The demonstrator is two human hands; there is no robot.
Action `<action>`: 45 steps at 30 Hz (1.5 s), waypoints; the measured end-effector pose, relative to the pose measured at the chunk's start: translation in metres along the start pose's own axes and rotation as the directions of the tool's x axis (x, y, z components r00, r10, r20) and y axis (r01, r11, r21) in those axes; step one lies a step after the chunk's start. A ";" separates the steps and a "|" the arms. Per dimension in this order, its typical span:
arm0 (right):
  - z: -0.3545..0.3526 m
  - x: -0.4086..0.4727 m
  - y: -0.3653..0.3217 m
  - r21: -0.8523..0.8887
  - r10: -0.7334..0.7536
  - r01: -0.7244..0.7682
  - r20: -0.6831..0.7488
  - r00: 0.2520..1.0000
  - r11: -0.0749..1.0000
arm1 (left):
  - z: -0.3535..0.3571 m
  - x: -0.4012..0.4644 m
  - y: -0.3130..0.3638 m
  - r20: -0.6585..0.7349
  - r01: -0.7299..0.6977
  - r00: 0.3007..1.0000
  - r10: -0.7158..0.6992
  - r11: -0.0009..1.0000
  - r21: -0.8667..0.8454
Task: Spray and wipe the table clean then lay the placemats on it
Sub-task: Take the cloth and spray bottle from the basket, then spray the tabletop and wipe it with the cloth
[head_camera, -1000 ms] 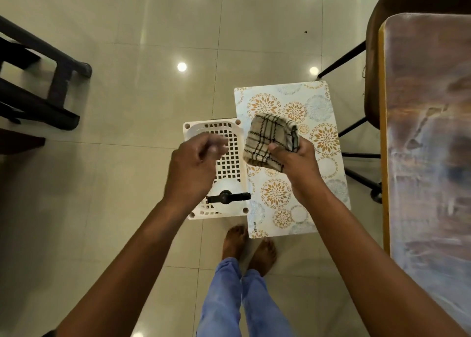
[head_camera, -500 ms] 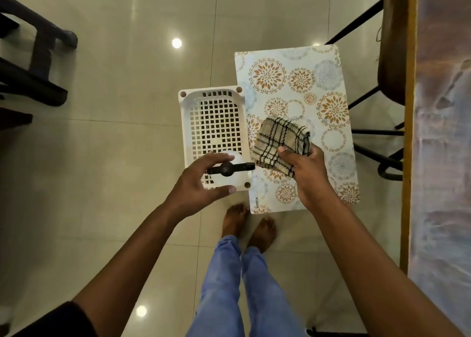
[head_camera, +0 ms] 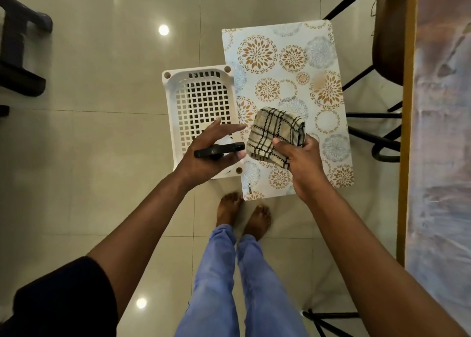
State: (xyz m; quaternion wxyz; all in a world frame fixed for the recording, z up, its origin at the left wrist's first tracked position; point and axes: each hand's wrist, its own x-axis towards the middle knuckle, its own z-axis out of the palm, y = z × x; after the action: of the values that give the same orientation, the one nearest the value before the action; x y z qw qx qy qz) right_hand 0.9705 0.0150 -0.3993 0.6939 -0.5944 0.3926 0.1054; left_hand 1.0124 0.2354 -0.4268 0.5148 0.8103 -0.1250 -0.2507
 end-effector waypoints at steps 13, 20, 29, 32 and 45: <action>-0.013 -0.048 -0.042 0.120 0.012 -0.008 -0.035 0.999 0.993 | -0.025 -0.007 0.083 0.111 -0.082 0.989 0.101 0.983 -0.164; -0.034 -0.108 -0.098 0.264 0.011 -0.010 -0.005 1.000 0.965 | -0.040 -0.043 0.180 0.085 -0.164 0.980 0.182 0.969 -0.186; -0.084 -0.194 -0.136 0.382 -0.034 0.065 -0.087 0.996 0.922 | -0.025 -0.066 0.273 0.280 -0.241 0.918 0.282 0.955 -0.171; -0.102 -0.222 -0.133 0.514 0.018 0.056 -0.137 0.990 0.856 | -0.004 -0.065 0.290 0.387 -0.215 0.882 0.270 0.960 -0.179; -0.185 -0.329 -0.070 0.606 0.161 0.215 -0.504 0.848 0.766 | 0.110 -0.083 0.348 0.796 -0.327 0.509 0.328 0.929 -0.173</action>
State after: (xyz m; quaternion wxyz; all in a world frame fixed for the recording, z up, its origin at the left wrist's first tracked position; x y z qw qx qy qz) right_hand 0.7150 -0.0667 -0.1242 0.7204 -0.3318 0.5704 -0.2135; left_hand 0.9028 0.0360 -0.1296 0.4375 0.5654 -0.4971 -0.4918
